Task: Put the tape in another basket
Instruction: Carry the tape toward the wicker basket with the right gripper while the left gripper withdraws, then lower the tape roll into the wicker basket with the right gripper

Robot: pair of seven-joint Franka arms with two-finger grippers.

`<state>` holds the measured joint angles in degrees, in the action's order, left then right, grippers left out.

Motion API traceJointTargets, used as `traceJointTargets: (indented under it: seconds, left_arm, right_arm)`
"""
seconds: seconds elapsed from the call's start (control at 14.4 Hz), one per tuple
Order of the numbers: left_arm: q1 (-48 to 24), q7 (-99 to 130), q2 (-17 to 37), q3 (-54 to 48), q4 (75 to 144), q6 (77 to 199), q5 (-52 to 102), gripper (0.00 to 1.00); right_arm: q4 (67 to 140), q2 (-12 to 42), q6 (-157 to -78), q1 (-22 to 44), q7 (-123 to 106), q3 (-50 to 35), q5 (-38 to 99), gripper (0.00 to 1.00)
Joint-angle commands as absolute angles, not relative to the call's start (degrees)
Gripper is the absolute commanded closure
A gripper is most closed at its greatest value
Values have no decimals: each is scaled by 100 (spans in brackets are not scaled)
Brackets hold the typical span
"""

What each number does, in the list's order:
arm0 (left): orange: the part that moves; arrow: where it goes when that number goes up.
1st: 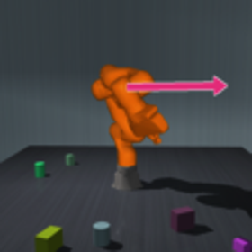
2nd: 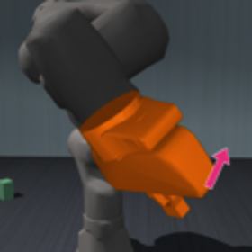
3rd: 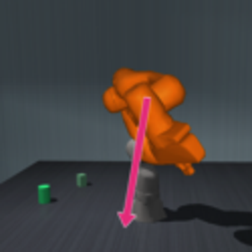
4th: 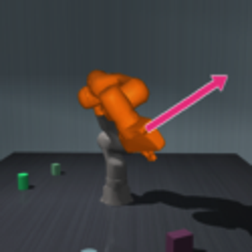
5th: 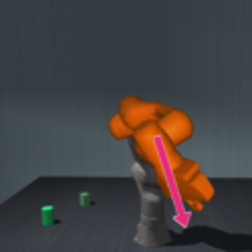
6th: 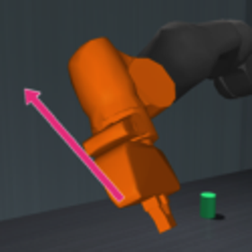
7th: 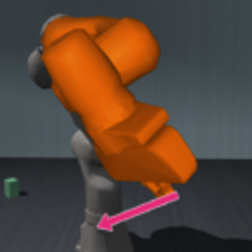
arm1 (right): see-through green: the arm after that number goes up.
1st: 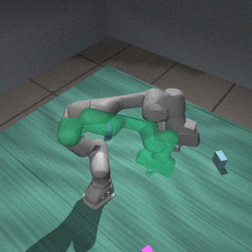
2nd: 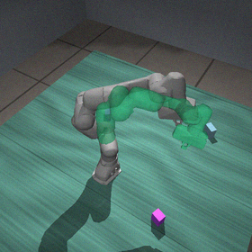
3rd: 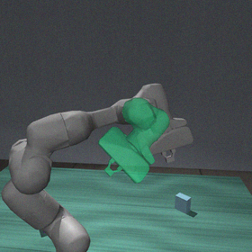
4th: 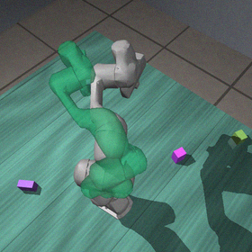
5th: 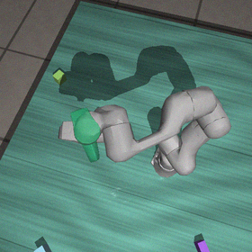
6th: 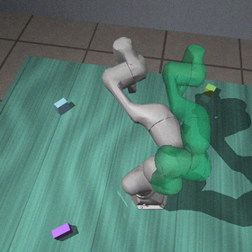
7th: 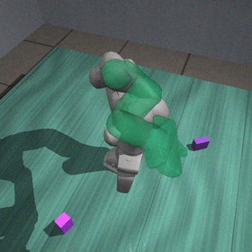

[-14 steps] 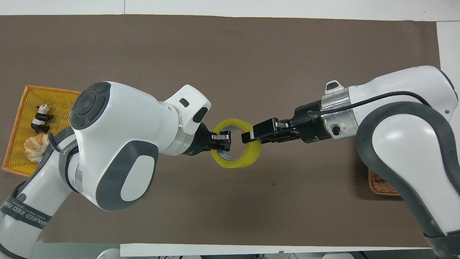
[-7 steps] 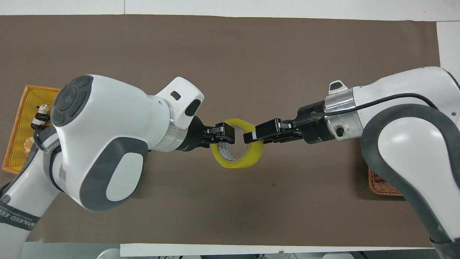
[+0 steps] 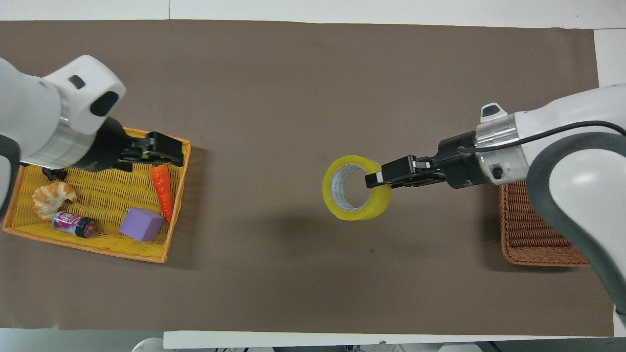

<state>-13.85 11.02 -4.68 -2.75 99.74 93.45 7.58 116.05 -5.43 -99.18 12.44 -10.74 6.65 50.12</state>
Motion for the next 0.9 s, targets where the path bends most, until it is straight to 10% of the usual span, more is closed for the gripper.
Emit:
traceJointTargets:
  seconds: [0.0, 0.42, 0.83]
  left_arm:
    - [-505, -320, -457, -343, 9923, 9263, 352, 0]
    - [395, -976, -466, -343, 9967, 9290, 334, 0]
    - [299, -949, -483, -360, 9984, 9264, 325, 0]
  right_arm:
    - [11672, -694, -9397, 215, -1694, 642, 4651, 100]
    - [10647, 357, -8430, -2088, -3748, 686, 3614, 100]
    - [10380, 1273, -8402, -2943, -5132, 686, 3349, 100]
